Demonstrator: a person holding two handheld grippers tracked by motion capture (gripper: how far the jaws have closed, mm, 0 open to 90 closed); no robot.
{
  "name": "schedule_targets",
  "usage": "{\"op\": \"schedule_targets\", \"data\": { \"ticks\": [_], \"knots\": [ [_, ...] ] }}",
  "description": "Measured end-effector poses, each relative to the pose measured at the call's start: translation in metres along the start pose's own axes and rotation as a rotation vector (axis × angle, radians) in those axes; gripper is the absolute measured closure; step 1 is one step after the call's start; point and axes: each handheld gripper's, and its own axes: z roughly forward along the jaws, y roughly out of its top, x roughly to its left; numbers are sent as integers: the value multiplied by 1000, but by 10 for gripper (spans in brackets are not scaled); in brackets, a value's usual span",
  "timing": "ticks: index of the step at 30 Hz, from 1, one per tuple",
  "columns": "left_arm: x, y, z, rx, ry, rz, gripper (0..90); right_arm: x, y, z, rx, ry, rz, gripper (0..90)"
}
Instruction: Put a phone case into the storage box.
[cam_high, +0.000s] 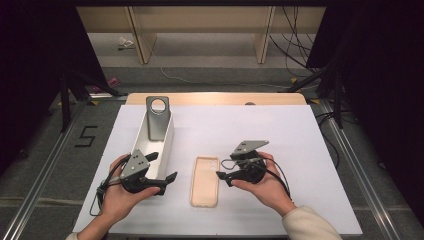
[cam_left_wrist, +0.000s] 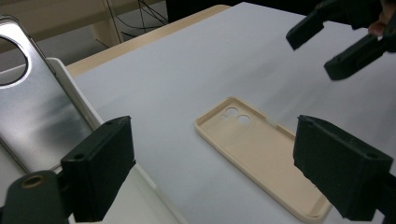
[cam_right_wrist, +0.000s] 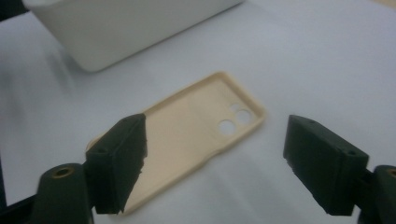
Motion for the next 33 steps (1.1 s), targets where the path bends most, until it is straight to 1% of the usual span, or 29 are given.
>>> {"op": "schedule_targets", "data": {
  "ticks": [2,4,7,11,17,23,27,31,32,33],
  "knots": [
    [-1,0,0,3,-3,11,130,-6,-4,-10,-27,-24,13,168],
    [-1,1,0,1,-7,30,155,-12,-9,-19,-49,-48,28,168],
    [0,3,-1,-3,-12,32,156,-21,-16,-31,-72,-82,54,167],
    [-2,3,0,7,-18,43,155,-32,-26,-46,-90,-110,85,166],
    [-4,3,2,19,-22,55,155,-42,-37,-60,-108,-150,109,164],
    [-6,8,1,43,-27,82,163,-46,-43,-68,-111,-168,122,162],
    [-13,12,4,74,-46,118,181,-48,-46,-71,-112,-174,132,162],
    [-24,14,10,133,-76,180,186,-49,-48,-73,-113,-182,137,162],
    [-27,15,13,158,-89,202,186,-49,-48,-74,-112,-182,137,162],
    [-30,15,15,172,-97,210,187,-49,-48,-75,-112,-186,137,162]
  ]
}}
